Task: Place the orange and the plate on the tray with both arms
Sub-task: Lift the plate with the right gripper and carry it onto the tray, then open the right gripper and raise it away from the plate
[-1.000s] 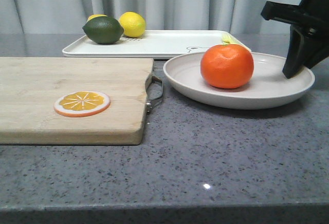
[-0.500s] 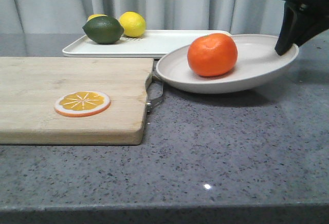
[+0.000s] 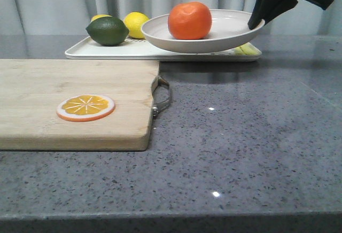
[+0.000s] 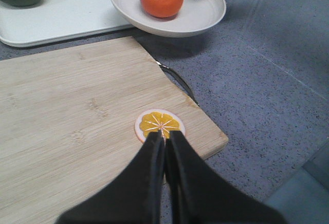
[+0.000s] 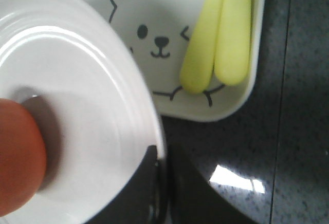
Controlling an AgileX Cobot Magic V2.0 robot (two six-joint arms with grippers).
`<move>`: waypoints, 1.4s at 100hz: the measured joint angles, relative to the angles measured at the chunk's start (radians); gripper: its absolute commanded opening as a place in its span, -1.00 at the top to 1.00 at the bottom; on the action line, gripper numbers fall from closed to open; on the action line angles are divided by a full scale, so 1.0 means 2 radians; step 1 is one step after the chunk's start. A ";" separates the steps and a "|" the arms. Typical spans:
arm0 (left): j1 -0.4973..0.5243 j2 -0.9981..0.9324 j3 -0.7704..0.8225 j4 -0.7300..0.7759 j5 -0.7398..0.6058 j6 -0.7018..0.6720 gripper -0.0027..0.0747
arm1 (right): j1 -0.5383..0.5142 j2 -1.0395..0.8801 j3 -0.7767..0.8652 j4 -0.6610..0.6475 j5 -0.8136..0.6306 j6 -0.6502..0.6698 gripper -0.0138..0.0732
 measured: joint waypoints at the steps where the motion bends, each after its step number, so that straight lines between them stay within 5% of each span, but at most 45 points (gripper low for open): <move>1: 0.000 0.000 0.000 0.000 0.000 0.000 0.98 | 0.000 0.002 -0.004 0.000 0.001 0.000 0.84; 58: 0.000 0.000 0.000 0.000 -0.010 0.000 0.98 | 0.023 0.229 -0.324 0.005 0.035 0.064 0.82; 96: 0.000 0.000 0.000 0.000 -0.015 0.000 0.98 | 0.023 0.278 -0.385 0.008 0.041 0.082 0.80; 118: 0.000 0.000 0.000 0.000 -0.015 0.000 0.98 | 0.023 0.278 -0.391 0.003 0.043 0.082 0.06; 140: 0.000 0.000 0.000 0.000 -0.015 0.000 0.98 | 0.023 0.278 -0.396 0.003 0.051 0.082 0.00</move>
